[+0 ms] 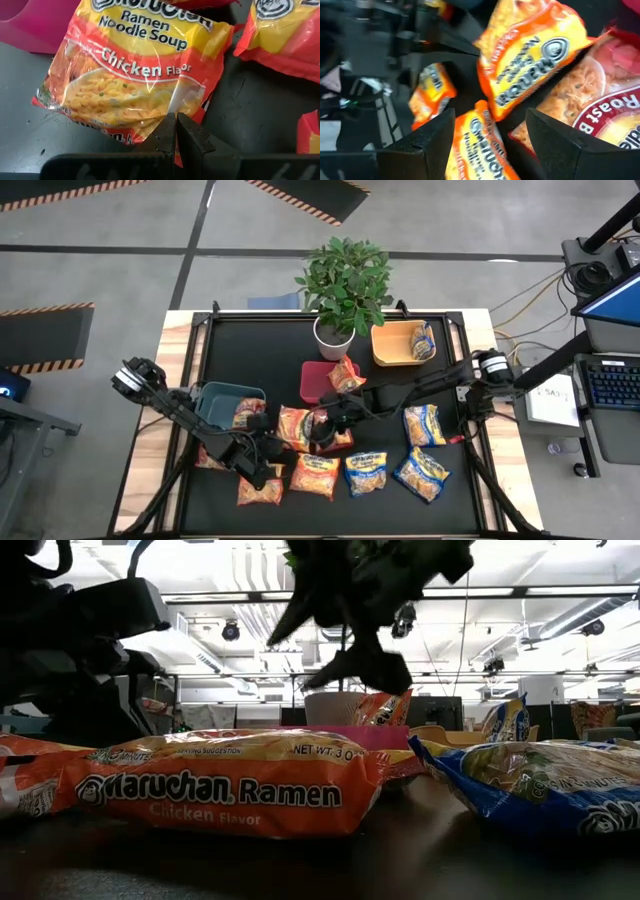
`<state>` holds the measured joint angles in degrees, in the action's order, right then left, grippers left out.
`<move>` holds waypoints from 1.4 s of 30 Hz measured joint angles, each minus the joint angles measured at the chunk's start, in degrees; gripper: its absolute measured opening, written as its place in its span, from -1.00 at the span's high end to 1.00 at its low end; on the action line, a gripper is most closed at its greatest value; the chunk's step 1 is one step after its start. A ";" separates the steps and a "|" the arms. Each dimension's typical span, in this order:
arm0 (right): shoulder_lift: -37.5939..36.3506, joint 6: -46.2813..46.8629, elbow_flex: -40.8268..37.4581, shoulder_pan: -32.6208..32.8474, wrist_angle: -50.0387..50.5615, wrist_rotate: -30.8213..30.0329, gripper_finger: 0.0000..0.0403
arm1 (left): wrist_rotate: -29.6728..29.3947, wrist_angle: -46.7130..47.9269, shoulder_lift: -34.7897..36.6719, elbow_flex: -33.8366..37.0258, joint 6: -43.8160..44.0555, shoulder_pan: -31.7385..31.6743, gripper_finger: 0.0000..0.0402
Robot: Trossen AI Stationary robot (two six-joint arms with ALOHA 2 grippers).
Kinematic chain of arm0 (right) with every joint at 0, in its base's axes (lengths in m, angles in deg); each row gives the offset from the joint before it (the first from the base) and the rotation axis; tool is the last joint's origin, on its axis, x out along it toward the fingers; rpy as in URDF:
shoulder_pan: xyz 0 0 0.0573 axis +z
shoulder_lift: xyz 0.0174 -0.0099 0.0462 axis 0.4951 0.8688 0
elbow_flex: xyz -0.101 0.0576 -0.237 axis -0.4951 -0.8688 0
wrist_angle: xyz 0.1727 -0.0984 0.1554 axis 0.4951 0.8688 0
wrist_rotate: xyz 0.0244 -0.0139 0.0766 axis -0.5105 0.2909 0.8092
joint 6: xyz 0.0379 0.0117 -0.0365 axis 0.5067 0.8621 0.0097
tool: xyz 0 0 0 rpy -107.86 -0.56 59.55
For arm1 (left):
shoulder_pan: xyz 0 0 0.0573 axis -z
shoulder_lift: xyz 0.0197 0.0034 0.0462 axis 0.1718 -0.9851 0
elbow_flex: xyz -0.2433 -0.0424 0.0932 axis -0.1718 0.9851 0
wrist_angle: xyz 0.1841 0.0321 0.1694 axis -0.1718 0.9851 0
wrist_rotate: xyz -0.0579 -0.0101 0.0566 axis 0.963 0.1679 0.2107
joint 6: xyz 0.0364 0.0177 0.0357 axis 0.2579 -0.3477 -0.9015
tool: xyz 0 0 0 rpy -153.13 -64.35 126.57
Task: Sort Maruchan noodles
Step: Put the top orange noodle pack into the red bin
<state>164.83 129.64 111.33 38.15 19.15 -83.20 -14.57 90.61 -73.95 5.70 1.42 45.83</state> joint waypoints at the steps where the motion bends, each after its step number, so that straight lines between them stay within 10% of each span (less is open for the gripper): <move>1: 0.66 0.97 0.16 0.00 -0.04 -0.09 -0.17 | -0.02 0.00 0.00 0.16 0.00 0.00 1.00; 34: 7.12 -12.04 1.51 -0.24 -3.48 -16.39 -0.25 | 0.17 -8.16 0.10 1.38 -4.16 0.84 1.00; 42: 5.93 -13.98 2.17 -0.24 -3.45 -15.71 -0.25 | -9.67 -8.85 0.43 -0.76 -10.74 -0.26 1.00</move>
<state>170.76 115.66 113.50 37.91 15.70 -98.91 -24.24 81.75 -73.52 4.95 -9.32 45.58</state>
